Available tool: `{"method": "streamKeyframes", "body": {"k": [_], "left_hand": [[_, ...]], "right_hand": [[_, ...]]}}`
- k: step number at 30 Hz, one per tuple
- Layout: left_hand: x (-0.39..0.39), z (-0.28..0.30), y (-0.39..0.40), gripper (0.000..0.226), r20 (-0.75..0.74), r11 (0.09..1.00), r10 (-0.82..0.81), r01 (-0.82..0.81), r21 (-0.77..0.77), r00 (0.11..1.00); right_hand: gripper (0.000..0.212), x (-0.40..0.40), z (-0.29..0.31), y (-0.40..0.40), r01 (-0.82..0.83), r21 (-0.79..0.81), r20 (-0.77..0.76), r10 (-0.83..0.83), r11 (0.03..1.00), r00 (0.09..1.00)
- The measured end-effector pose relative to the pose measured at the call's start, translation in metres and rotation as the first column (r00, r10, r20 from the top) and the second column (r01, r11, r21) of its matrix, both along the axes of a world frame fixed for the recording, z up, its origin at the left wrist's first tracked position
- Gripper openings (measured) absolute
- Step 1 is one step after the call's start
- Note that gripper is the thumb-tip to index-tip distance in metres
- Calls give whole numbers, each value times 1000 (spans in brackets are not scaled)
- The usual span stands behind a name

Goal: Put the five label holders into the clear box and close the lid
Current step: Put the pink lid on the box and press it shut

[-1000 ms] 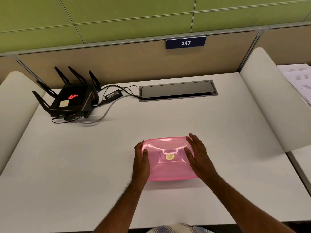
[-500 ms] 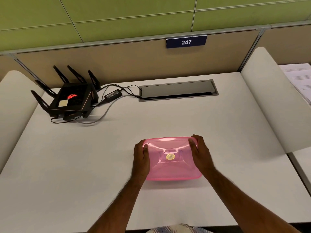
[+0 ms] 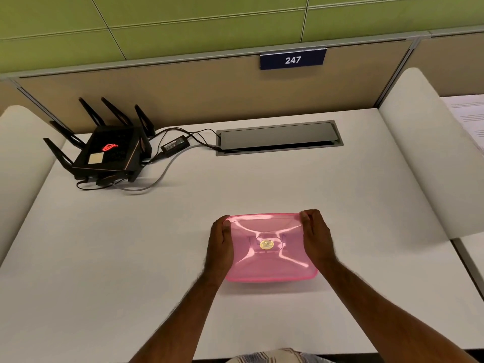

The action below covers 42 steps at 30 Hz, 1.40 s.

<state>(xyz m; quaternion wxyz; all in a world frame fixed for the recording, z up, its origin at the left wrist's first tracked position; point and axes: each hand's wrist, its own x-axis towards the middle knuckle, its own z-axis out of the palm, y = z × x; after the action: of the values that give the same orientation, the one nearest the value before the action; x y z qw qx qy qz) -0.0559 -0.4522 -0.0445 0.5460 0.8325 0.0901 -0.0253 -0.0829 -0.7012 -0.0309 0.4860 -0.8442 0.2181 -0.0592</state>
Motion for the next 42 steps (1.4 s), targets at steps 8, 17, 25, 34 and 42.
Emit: {"method": "streamKeyframes", "body": {"k": [8,17,25,34,42], "left_hand": [[4,-5,1,22,-8,999,-6,5,-45,1000],[11,-10,3,17,-55,995,20,-25,-92,998],[11,-3,2,14,-123,980,62,-84,-180,990],[12,1,2,15,-153,961,90,-126,-245,984],[19,0,3,17,-143,966,32,-67,-251,989]], "right_hand": [[14,4,2,0,-15,15,-6,15,1000,1000],[22,4,2,3,-16,12,-110,17,1000,994],[23,6,-1,3,-13,16,-98,15,1000,995],[14,7,-10,-2,25,80,-68,-19,996,997],[29,9,-10,-1,30,165,-79,-17,986,997]]}}
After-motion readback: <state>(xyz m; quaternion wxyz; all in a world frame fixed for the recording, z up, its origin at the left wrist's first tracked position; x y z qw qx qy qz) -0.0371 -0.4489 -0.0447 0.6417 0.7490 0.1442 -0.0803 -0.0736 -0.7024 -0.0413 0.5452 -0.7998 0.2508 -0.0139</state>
